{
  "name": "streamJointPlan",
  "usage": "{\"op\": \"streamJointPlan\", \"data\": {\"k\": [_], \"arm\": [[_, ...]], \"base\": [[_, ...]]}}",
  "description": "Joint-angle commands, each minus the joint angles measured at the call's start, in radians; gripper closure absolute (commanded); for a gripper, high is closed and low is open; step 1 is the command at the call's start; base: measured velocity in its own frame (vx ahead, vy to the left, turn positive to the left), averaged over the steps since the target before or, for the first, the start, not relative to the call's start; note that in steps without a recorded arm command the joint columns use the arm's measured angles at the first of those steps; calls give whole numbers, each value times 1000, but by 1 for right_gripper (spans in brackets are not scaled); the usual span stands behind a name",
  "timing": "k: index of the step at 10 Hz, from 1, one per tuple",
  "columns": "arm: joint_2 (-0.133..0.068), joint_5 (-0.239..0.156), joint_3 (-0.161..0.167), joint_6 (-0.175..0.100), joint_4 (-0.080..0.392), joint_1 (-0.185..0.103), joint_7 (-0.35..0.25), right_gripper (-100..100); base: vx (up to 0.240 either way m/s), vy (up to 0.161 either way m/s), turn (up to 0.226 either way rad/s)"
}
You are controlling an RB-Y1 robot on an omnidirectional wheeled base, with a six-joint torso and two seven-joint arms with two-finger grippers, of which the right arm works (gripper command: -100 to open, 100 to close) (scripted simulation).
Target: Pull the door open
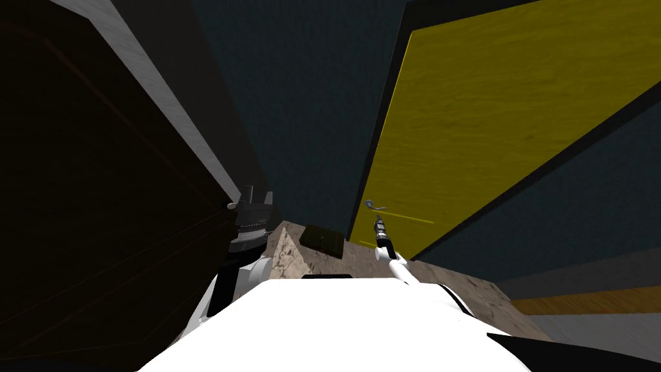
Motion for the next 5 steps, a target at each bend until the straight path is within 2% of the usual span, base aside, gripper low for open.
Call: {"op": "streamJointPlan", "data": {"k": [1, 2, 5], "arm": [[0, 0, 0, 0, 0, 0, 0, -100], [2, -2, -29, -7, 18, -10, 15, -100], [6, -4, -81, -17, 44, -26, 41, -100]], "base": [[3, -52, 45], [-74, -27, 189], [-164, -51, 149]]}}
